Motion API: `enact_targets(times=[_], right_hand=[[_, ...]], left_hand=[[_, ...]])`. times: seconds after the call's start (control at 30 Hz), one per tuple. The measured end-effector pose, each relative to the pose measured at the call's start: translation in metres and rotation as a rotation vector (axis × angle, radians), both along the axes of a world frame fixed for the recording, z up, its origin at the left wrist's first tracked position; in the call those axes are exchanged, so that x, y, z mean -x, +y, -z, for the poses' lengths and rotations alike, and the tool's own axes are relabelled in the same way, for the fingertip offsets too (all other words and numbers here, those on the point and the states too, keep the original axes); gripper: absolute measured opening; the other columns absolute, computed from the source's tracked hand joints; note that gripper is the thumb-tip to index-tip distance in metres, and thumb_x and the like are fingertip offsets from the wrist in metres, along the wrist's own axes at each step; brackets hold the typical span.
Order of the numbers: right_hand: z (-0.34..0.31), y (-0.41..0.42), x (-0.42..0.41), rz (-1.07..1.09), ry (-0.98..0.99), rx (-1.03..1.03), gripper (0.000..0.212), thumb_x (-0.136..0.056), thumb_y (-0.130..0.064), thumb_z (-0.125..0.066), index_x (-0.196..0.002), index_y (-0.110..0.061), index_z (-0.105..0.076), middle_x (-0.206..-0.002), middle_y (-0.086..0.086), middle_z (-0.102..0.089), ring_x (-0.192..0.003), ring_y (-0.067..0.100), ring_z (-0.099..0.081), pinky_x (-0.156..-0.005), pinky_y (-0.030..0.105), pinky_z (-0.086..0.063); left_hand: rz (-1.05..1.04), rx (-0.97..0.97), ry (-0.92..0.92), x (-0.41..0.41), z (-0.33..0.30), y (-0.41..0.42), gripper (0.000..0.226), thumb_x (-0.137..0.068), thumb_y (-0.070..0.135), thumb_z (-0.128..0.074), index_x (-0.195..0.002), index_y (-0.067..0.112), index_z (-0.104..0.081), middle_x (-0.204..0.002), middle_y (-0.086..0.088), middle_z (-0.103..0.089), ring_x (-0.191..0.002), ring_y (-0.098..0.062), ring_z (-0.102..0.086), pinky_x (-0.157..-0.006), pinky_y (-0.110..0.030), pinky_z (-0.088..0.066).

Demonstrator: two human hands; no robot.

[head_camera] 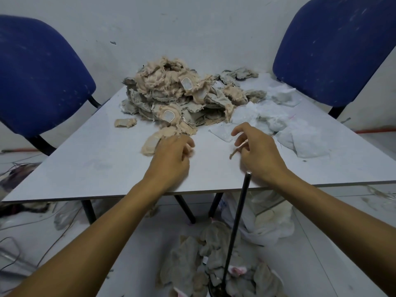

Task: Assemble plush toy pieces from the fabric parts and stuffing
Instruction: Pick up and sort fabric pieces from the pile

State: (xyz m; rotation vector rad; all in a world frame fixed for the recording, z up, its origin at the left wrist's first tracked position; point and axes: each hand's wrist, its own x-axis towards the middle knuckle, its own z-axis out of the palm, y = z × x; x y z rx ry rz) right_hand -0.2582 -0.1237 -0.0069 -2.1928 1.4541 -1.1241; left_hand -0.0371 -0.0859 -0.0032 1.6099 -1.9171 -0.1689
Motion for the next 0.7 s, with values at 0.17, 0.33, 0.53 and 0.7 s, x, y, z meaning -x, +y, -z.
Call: enact_targets(times=[0.17,0.33,0.53,0.7], right_hand=[[-0.003,0.003,0.005,-0.298,-0.312,-0.208,0.056,-0.079,0.011,-0.038,-0.107,-0.033,-0.059,-0.088,-0.003,-0.07,-0.077,0.017,-0.074,-0.067,0.025,-0.054],[0.001,-0.004,0.006,-0.108,-0.253,-0.116,0.056,-0.078,0.014,-0.039,-0.108,-0.031,-0.057,-0.09,-0.006,-0.069,-0.09,0.001,-0.068,-0.078,0.019,-0.047],[-0.005,0.006,0.001,-0.438,-0.128,-0.239,0.073,-0.077,0.016,-0.033,-0.124,-0.037,-0.049,-0.113,-0.004,-0.067,-0.1,0.007,-0.071,-0.077,0.012,-0.049],[-0.005,0.006,0.003,-0.408,-0.192,-0.2,0.067,-0.078,0.016,-0.033,-0.122,-0.029,-0.055,-0.104,-0.001,-0.067,-0.091,0.013,-0.071,-0.082,0.024,-0.052]], left_hand=[[-0.167,-0.052,-0.043,0.002,0.004,-0.007,0.033,-0.088,0.02,-0.055,-0.117,0.034,-0.057,-0.115,0.008,-0.036,-0.118,-0.021,-0.031,-0.094,-0.032,-0.025],[-0.021,-0.131,-0.035,0.001,-0.001,-0.008,0.029,-0.095,0.024,-0.054,-0.123,0.03,-0.061,-0.121,0.007,-0.048,-0.119,-0.019,-0.04,-0.105,-0.043,-0.035],[0.074,-0.011,-0.023,0.004,-0.003,-0.006,0.018,-0.096,0.023,-0.059,-0.112,0.02,-0.067,-0.106,0.004,-0.063,-0.105,-0.019,-0.054,-0.095,-0.044,-0.044],[0.092,-0.001,0.236,0.006,-0.003,-0.006,0.007,-0.094,0.027,-0.067,-0.098,0.028,-0.071,-0.092,0.014,-0.068,-0.09,-0.005,-0.06,-0.08,-0.023,-0.047]])
